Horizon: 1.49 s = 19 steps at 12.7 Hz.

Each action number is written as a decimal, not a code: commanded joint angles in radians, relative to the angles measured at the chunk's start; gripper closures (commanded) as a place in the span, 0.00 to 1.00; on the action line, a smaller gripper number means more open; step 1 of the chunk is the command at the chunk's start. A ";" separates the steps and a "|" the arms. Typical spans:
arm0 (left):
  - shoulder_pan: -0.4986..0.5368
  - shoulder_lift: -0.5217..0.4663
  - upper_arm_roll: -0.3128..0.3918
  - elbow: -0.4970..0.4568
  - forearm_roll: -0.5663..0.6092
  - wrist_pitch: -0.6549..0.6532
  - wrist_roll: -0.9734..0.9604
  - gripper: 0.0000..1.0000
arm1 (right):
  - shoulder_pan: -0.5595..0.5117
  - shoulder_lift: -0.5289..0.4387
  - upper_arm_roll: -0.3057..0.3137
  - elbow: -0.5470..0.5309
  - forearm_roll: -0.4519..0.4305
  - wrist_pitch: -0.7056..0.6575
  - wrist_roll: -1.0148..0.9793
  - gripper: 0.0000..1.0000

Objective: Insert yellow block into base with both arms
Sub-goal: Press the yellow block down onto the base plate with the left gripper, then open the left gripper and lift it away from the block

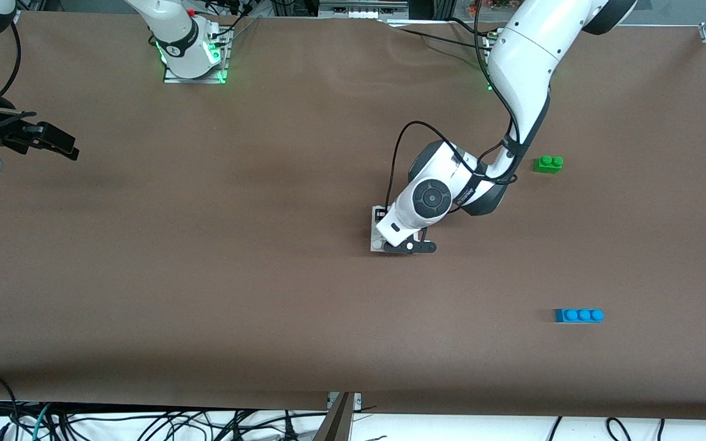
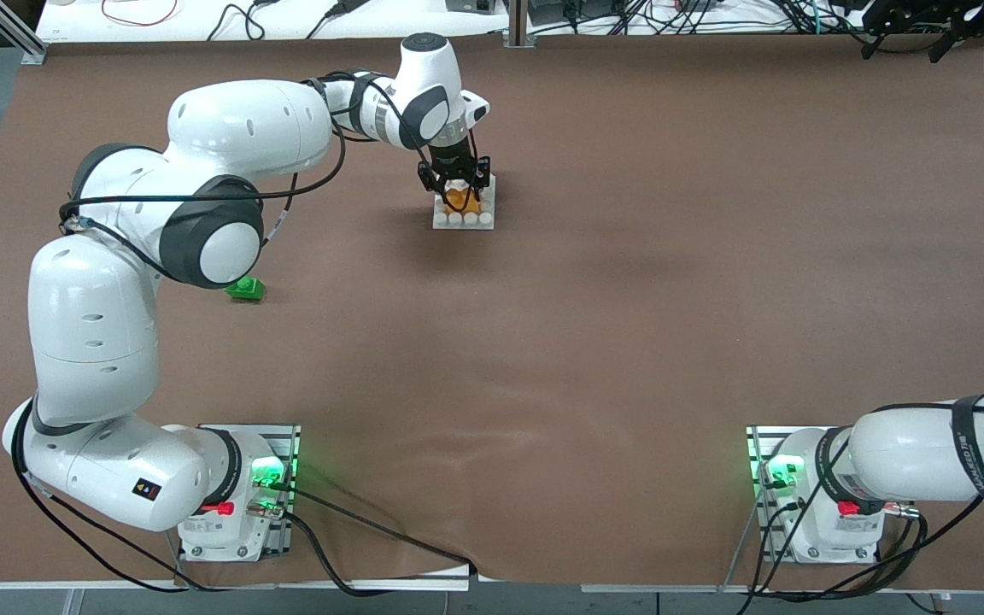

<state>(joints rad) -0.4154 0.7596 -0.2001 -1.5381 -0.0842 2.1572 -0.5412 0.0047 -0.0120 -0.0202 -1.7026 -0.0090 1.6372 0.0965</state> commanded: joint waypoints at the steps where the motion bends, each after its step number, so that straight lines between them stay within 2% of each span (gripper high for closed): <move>1: -0.011 0.003 0.022 0.030 -0.002 -0.010 -0.008 0.00 | -0.003 0.000 -0.003 0.009 0.024 -0.011 -0.018 0.00; 4: 0.006 -0.045 0.022 0.026 -0.009 -0.011 0.001 0.00 | -0.003 0.000 -0.003 0.009 0.024 -0.011 -0.018 0.00; 8: 0.104 -0.264 0.013 -0.080 -0.011 -0.069 0.006 0.00 | -0.003 -0.003 -0.001 0.006 0.024 -0.013 -0.015 0.00; 13: 0.227 -0.577 0.016 -0.111 0.004 -0.442 0.107 0.00 | -0.002 -0.005 0.000 0.003 0.024 -0.014 -0.006 0.00; 15: 0.248 -0.661 0.080 -0.102 0.006 -0.570 0.170 0.00 | -0.002 -0.008 0.000 0.001 0.024 -0.016 -0.006 0.00; 17: 0.248 -0.718 0.155 -0.097 0.012 -0.628 0.234 0.00 | -0.002 -0.008 0.002 0.001 0.024 -0.016 -0.001 0.00; 19: 0.248 -0.762 0.174 -0.096 0.061 -0.671 0.260 0.00 | -0.002 -0.006 -0.003 0.001 0.024 -0.016 -0.014 0.00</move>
<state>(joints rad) -0.1637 0.0466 -0.0298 -1.6002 -0.0682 1.5055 -0.3125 0.0051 -0.0116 -0.0200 -1.7029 -0.0013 1.6317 0.0966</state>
